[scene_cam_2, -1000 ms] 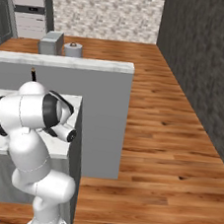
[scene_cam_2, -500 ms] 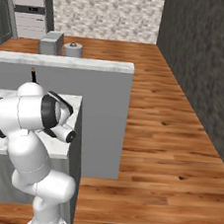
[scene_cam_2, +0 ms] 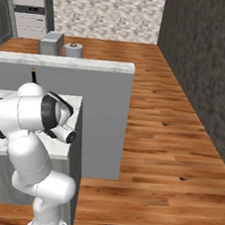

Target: Place the drinks on the dining counter in a tight cluster.

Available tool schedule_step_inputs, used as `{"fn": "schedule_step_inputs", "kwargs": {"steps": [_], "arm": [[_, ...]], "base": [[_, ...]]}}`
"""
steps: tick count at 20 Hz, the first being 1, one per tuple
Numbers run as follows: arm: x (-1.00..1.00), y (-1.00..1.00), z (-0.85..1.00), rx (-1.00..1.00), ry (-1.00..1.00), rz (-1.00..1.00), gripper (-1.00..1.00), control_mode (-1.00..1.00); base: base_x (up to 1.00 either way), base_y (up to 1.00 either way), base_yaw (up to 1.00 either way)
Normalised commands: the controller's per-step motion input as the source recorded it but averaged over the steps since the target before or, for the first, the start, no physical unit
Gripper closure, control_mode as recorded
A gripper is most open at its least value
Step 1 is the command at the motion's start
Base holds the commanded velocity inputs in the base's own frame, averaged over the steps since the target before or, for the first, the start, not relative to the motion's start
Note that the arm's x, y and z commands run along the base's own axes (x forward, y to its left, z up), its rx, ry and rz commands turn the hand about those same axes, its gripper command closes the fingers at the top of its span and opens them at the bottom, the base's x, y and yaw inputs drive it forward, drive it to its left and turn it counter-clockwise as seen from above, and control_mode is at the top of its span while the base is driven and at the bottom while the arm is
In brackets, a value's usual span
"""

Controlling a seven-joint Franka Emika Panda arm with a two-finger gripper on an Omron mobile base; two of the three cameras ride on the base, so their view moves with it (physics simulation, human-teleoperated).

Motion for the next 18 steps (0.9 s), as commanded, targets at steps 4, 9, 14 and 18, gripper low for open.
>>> {"fn": "schedule_step_inputs", "kwargs": {"steps": [4, 9, 14, 18], "arm": [[0.00, -0.09, 0.00, 0.00, 0.00, -0.02, -1.00, -1.00], [-0.10, -0.21, 0.00, 0.00, -0.01, -0.02, -1.00, -1.00], [-0.21, -0.23, 0.21, 0.00, -0.01, 0.00, -1.00, -1.00], [-0.03, -0.34, 0.58, -0.02, 0.03, -0.05, -1.00, -1.00]], "base": [[0.00, 0.00, 0.00], [0.00, 0.00, 0.00], [0.00, 0.00, 0.00], [0.00, 0.00, 0.00]]}}
